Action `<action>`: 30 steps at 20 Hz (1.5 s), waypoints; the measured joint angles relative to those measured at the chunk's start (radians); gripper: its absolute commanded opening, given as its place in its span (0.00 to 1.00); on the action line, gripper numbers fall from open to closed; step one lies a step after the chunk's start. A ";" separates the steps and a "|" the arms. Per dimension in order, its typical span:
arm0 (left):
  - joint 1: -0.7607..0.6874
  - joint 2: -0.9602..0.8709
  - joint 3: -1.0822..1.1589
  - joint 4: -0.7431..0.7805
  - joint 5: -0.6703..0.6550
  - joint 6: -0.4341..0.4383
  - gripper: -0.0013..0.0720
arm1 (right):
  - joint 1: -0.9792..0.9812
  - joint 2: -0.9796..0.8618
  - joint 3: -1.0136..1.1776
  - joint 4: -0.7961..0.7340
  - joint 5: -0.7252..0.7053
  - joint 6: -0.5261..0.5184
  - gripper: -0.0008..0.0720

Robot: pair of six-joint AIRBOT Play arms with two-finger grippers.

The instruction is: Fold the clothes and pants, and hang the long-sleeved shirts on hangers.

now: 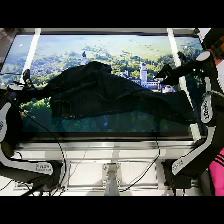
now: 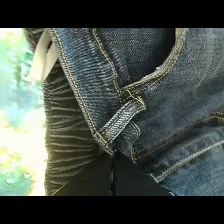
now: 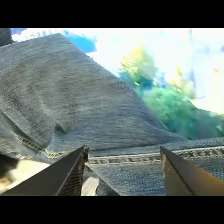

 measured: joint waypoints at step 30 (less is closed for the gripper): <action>-0.015 0.001 0.000 0.000 -0.072 0.000 0.04 | 0.109 -0.081 0.268 0.014 -0.023 -0.039 0.03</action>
